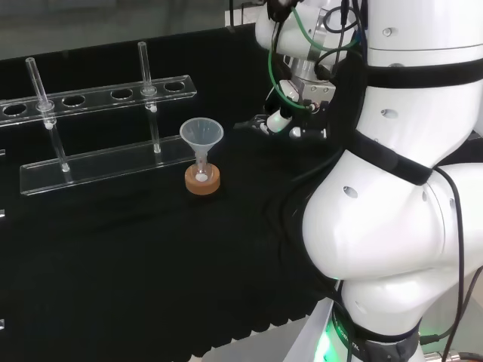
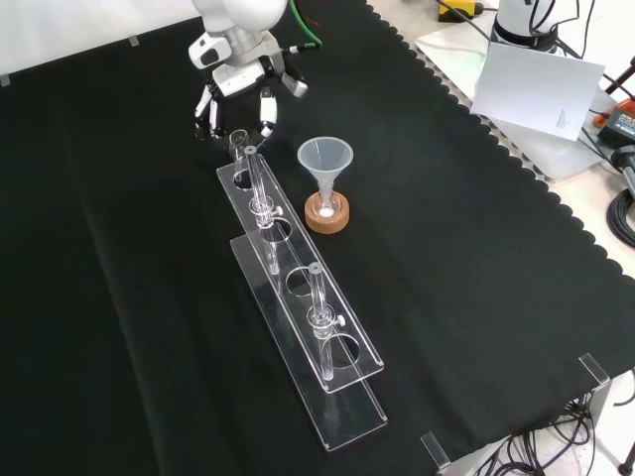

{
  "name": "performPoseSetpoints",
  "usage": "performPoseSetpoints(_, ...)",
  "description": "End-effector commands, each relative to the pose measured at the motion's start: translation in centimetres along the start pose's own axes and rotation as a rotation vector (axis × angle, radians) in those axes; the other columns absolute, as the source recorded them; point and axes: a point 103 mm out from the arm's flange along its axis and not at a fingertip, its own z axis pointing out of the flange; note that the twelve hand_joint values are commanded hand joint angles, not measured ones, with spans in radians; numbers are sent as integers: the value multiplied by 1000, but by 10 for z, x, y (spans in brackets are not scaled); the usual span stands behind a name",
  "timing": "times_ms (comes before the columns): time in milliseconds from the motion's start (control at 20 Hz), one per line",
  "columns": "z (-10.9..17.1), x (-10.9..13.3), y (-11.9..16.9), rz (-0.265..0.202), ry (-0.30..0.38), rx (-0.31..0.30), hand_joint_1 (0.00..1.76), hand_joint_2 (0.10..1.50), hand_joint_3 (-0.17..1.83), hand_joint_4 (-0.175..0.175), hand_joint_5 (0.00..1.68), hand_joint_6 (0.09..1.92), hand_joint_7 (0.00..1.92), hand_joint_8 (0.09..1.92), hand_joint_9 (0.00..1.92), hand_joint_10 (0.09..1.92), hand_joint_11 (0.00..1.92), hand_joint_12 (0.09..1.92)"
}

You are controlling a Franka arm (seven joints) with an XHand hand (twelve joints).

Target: Put the weighing funnel back on the table.

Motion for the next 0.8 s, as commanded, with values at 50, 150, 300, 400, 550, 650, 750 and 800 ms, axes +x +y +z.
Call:
performPoseSetpoints(50, 10, -1, 3, -11, -14, 17, 1148, 608, 656, 175, 1413, 411, 527, 666, 915, 382, 747, 1104)
performPoseSetpoints(150, 12, 0, 4, -14, -24, 22, 1148, 608, 656, 175, 1413, 412, 526, 666, 915, 382, 747, 1104)
performPoseSetpoints(300, 18, 2, 6, -18, -32, 31, 1148, 608, 656, 175, 1412, 412, 526, 666, 915, 383, 747, 1104)
performPoseSetpoints(400, 21, 4, 7, -21, -34, 32, 1148, 608, 656, 175, 1412, 413, 526, 666, 915, 383, 747, 1104)
performPoseSetpoints(550, 27, 6, 9, -24, -32, 38, 1148, 608, 655, 175, 1412, 413, 526, 666, 915, 383, 748, 1104)
performPoseSetpoints(650, 31, 6, 10, -29, -33, 46, 1148, 608, 655, 175, 1412, 413, 526, 667, 915, 383, 748, 1104)
performPoseSetpoints(750, 33, 6, 11, -28, -31, 48, 1148, 608, 655, 175, 1412, 414, 525, 667, 916, 383, 749, 1104)
performPoseSetpoints(800, 34, 7, 11, -28, -31, 46, 1148, 608, 655, 175, 1411, 414, 525, 667, 916, 383, 750, 1104)
